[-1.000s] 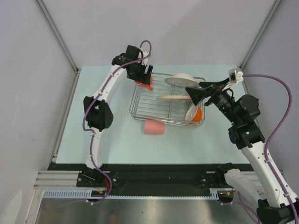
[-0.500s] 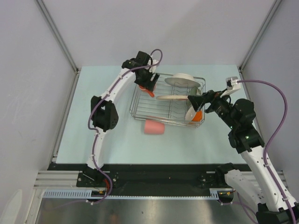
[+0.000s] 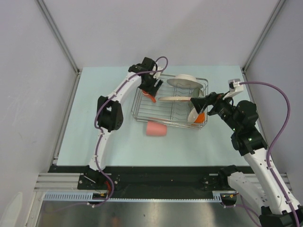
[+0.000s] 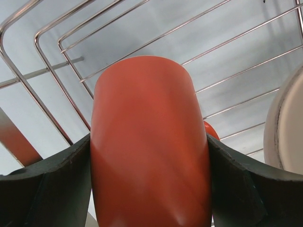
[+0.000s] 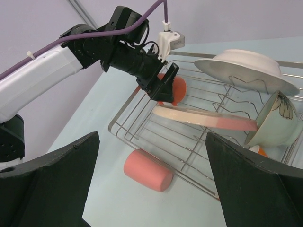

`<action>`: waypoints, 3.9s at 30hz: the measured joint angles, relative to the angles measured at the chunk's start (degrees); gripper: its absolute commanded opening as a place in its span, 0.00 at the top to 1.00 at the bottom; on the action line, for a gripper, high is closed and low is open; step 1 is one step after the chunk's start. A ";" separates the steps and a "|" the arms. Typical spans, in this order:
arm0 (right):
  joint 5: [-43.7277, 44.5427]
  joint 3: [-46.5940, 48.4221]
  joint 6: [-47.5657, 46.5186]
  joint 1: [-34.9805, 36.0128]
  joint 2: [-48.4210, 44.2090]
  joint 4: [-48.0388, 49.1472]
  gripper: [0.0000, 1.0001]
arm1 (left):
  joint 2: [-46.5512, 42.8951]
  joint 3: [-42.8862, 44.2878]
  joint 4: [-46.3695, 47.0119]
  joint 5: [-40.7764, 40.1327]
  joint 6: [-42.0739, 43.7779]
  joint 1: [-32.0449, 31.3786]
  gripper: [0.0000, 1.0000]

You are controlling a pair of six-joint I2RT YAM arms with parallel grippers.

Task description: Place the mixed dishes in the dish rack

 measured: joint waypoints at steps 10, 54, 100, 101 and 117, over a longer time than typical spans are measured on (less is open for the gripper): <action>0.24 -0.28 0.04 -0.04 -0.02 -0.50 0.00 | 0.20 -0.61 1.01 -0.42 1.11 -0.11 0.00; 11.69 -3.63 -6.49 14.80 2.12 -4.35 0.00 | -20.39 -19.17 10.75 -3.21 3.61 -0.48 0.00; 42.91 -3.65 -16.74 45.77 16.28 -12.00 0.00 | -44.76 -68.11 25.86 8.72 1.81 -1.22 0.14; 43.36 -3.63 -17.25 47.04 17.51 -11.82 0.00 | -45.11 -68.11 25.51 8.68 1.84 -1.22 0.13; 45.62 6.78 -24.79 59.28 40.50 -5.88 0.00 | -60.13 -63.87 16.81 10.19 1.81 5.62 0.11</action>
